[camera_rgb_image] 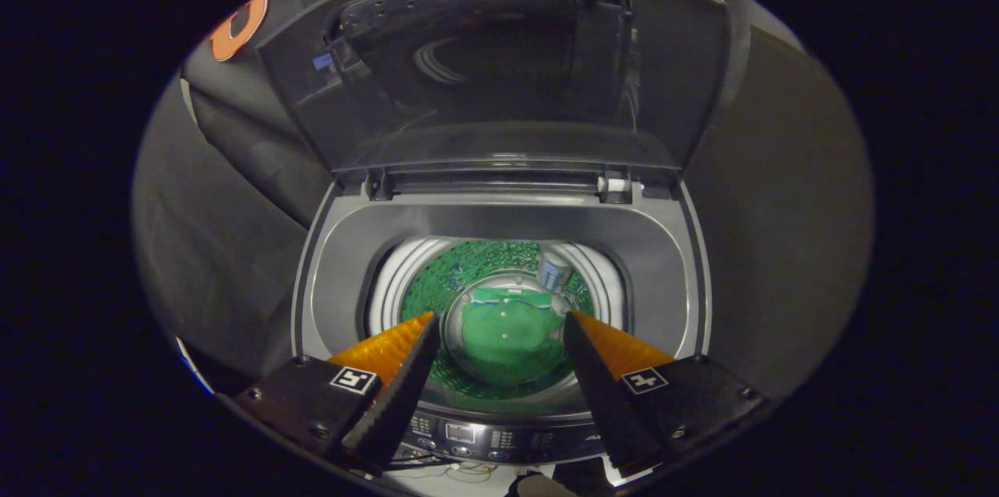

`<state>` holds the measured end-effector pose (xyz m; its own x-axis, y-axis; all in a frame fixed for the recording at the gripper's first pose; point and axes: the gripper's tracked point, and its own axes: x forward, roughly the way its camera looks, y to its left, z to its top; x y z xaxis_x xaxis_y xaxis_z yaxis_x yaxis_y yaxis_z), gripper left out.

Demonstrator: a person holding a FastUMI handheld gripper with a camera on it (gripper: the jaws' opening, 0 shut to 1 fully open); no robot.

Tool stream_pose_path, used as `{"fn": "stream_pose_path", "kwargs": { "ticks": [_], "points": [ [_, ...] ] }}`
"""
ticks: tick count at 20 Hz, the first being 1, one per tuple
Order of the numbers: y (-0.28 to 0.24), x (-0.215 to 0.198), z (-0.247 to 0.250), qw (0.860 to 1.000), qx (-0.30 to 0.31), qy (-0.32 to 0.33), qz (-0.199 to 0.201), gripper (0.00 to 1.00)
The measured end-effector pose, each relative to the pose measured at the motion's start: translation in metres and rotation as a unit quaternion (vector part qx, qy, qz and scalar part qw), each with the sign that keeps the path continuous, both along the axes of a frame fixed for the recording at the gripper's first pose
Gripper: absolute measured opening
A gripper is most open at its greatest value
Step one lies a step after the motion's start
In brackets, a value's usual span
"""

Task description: Put the clothes into the washing machine and then close the washing machine lid.

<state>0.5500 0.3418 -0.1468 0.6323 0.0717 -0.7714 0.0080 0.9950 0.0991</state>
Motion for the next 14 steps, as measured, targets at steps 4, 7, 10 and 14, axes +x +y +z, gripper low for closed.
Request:
{"fn": "stream_pose_path", "kwargs": {
  "ticks": [4, 7, 10, 14],
  "points": [
    [-0.005, 0.000, 0.012, 1.000, -0.008, -0.014, -0.005, 0.99],
    [-0.006, 0.000, 0.030, 0.999, -0.009, -0.034, -0.001, 0.99],
    [-0.006, 0.005, 0.056, 0.998, -0.008, -0.067, 0.001, 0.99],
    [-0.009, 0.012, 0.097, 0.994, -0.019, -0.107, 0.004, 0.99]
  ]
}}
